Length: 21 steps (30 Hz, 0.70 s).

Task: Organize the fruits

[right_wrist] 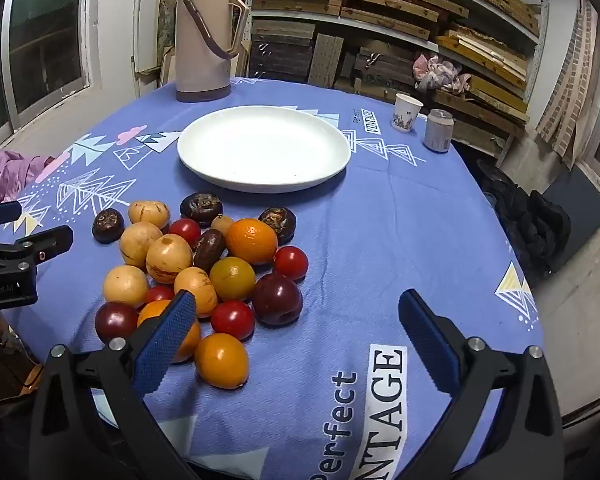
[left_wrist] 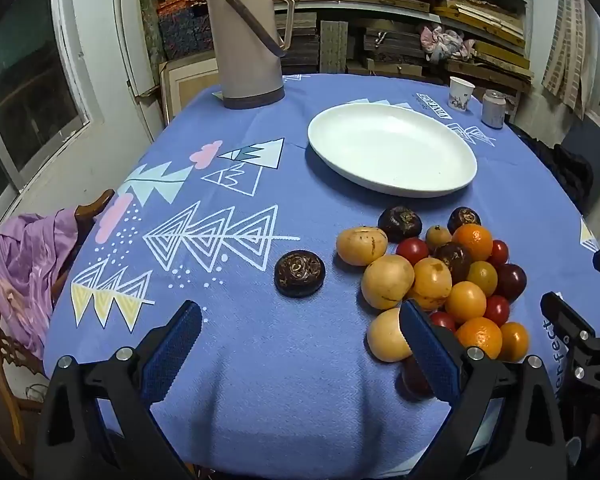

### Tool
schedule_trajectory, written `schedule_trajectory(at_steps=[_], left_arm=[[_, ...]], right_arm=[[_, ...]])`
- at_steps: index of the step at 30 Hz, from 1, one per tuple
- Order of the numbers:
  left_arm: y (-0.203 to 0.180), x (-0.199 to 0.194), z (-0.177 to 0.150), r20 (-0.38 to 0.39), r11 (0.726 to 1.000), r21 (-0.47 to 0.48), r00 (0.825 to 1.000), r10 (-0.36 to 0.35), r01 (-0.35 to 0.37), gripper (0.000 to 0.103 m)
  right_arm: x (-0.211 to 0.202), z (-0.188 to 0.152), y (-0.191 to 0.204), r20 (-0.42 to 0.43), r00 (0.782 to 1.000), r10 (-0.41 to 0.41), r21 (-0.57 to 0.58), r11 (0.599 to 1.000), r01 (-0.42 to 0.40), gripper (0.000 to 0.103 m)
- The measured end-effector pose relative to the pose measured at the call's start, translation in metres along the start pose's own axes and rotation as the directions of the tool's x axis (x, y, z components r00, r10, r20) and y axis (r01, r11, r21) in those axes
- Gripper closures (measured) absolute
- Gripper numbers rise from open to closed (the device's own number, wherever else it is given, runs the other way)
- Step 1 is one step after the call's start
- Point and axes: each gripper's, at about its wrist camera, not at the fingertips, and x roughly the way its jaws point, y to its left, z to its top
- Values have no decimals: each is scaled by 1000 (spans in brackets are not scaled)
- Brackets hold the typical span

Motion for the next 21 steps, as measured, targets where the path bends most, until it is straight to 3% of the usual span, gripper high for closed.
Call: schedule_trajectory(at_steps=[21], left_arm=[[1,-2,-3,-13,998,-48,999,-33,32,3]], right_arm=[[1,-1,-5,-27,1000,-1,62,998,3,4]])
